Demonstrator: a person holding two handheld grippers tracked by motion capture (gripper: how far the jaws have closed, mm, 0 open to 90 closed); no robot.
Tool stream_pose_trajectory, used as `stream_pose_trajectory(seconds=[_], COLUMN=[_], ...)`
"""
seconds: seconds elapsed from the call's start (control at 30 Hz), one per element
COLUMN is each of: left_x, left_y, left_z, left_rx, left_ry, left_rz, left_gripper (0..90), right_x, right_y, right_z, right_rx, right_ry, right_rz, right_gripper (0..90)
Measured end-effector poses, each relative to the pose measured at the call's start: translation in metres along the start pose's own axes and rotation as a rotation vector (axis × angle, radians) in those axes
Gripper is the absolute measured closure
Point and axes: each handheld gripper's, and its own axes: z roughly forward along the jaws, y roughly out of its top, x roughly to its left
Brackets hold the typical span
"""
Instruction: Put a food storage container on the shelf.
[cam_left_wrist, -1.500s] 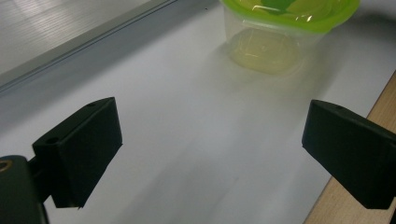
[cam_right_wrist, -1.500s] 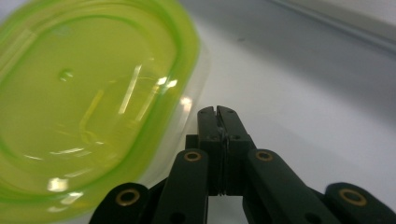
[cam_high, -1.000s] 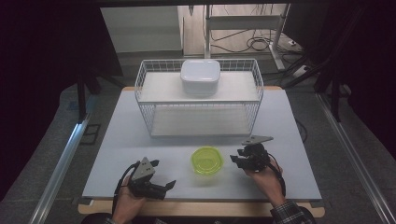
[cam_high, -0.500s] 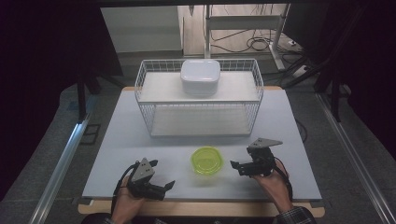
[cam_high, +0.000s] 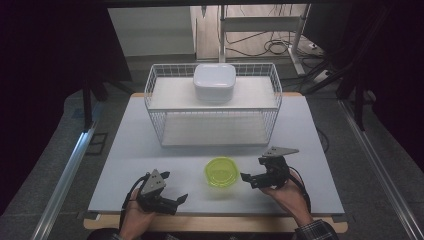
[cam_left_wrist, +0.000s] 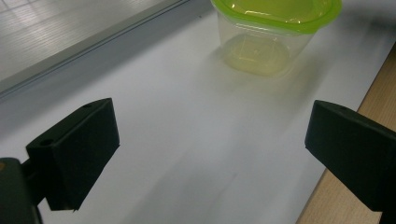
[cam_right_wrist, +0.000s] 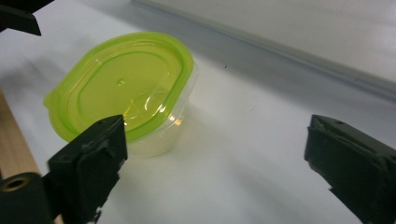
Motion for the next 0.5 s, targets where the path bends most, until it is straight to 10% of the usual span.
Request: stream_pose_trajectory(seconds=[0.5], left_x=[-0.002], left_y=[0.0], left_z=[0.001], left_rx=[0.006], left_ry=[-0.001], left_rz=[0.011], left_gripper=[2.6], right_x=[-0.009], right_y=[0.016], right_z=[0.02], right_rx=[0.031], right_ry=[0.17], right_rz=[0.201], right_gripper=[45.8])
